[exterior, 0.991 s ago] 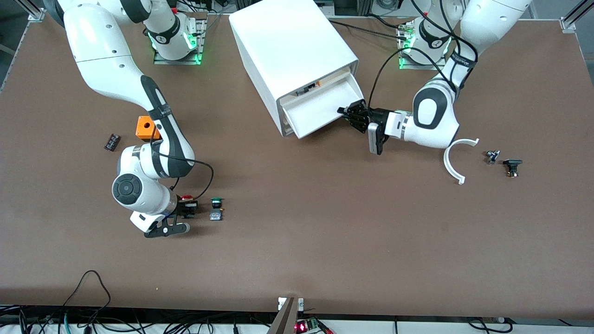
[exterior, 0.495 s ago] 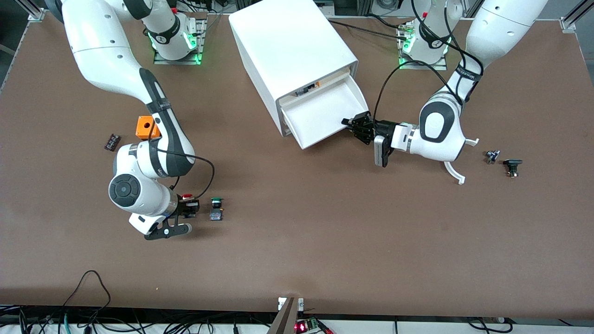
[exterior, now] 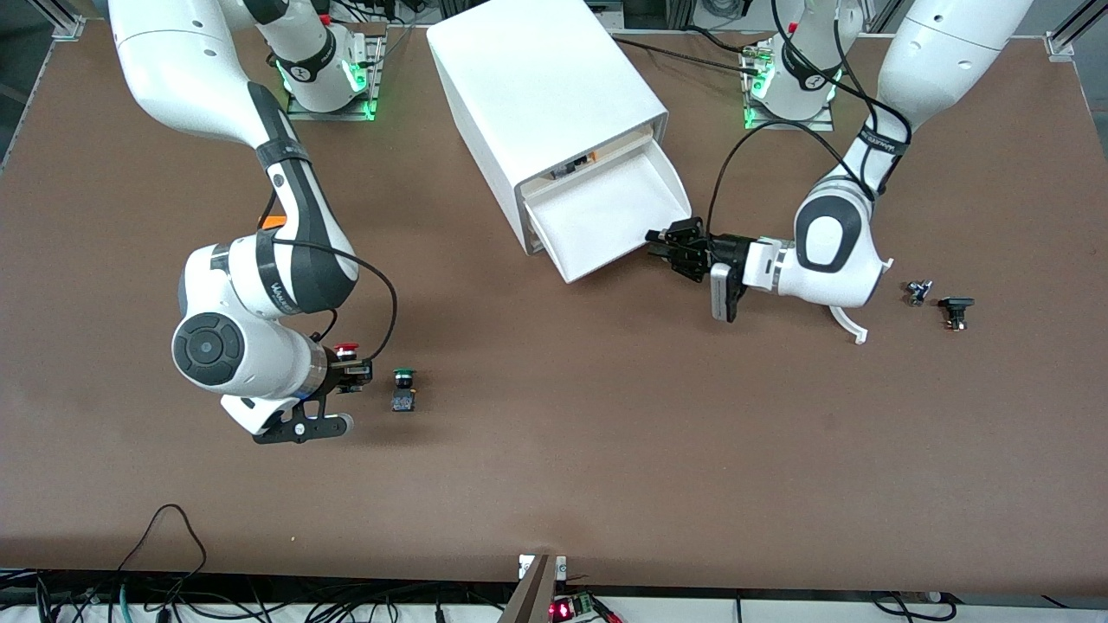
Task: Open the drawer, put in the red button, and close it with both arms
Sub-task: 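Lift the red button with the right gripper while the left gripper withdraws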
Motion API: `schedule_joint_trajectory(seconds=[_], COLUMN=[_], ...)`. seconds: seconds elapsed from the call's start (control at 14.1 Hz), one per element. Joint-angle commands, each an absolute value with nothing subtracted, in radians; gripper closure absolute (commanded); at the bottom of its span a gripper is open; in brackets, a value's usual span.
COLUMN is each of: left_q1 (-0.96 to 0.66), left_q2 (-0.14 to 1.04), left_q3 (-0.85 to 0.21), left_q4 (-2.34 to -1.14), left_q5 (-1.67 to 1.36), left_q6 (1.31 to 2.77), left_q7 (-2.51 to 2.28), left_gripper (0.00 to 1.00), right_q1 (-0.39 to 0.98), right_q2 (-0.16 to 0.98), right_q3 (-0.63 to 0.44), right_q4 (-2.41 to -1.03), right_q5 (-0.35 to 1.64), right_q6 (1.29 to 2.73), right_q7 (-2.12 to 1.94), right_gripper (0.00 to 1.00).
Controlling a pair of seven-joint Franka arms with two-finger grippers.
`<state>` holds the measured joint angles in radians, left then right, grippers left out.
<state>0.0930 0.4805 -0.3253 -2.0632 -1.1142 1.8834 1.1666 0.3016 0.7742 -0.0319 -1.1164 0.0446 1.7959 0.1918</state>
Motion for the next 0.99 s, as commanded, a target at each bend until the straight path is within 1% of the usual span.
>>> schedule_joint_trajectory(seconds=[0.0, 0.21, 0.5, 0.71, 0.92], left_q1=[0.144, 0.175, 0.183, 0.17, 0.169], left_q2=[0.494, 0.46, 0.451, 0.407, 0.382], left_q3=[-0.327, -0.325, -0.339, -0.354, -0.38], left_q4=[-1.98, -1.896, -1.722, -1.603, -1.536], left_q5=[-1.036, -0.952, -0.754, -0.626, -0.465], left_q6=[1.771, 1.629, 1.522, 1.404, 1.373], left_q7=[1.119, 0.909, 0.547, 0.199, -0.019], left_gripper=[0.0, 0.0, 0.0, 0.0, 0.0], right_q1=[0.337, 0.409, 0.512, 0.595, 0.666], right_q2=[0.752, 0.747, 0.712, 0.706, 0.706], right_q3=[-0.037, -0.037, -0.037, -0.037, -0.037], right_q4=[-1.071, -1.035, -1.031, -1.014, -1.0], right_q5=[0.058, 0.058, 0.058, 0.058, 0.058], right_q6=[1.729, 1.689, 1.689, 1.704, 1.724], right_q7=[0.332, 0.525, 0.776, 0.999, 1.196], right_gripper=[1.0, 1.0, 1.0, 1.0, 1.0])
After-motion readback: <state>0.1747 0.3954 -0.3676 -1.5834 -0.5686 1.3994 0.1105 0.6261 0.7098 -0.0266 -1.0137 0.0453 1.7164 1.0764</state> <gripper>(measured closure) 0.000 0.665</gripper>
